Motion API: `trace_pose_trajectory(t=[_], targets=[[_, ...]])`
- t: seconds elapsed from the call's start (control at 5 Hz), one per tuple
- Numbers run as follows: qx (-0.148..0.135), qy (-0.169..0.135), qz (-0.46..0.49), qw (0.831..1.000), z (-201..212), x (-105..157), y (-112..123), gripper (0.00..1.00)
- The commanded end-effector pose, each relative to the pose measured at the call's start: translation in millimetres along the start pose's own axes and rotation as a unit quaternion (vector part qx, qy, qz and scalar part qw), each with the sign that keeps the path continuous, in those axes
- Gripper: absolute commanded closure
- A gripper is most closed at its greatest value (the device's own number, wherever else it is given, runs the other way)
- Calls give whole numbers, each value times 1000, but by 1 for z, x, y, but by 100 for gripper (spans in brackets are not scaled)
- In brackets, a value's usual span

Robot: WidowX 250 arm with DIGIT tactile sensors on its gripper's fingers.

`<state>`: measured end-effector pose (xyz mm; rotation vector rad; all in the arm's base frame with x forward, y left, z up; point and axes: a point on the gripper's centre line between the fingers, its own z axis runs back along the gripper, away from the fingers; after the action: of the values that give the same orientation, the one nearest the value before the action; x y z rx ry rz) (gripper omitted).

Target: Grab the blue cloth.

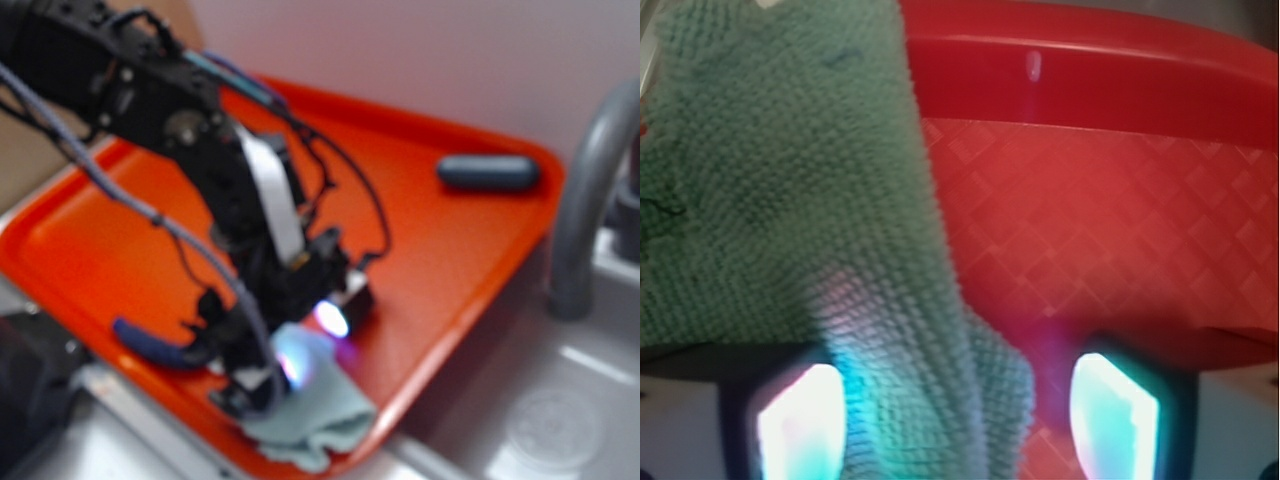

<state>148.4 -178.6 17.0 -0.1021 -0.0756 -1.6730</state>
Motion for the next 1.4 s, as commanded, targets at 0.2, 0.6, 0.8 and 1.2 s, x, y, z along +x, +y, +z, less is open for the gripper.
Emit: trace_pose_trajectory(t=[0.2,0.6,0.8,1.2], targets=[[9,13,-30,999,16,-1,-51,100],[130,44,142,980,78,-54,2,100],[146,33,264,953,133,-110,30,100],[124,35,499,857,238,-188,50,100]])
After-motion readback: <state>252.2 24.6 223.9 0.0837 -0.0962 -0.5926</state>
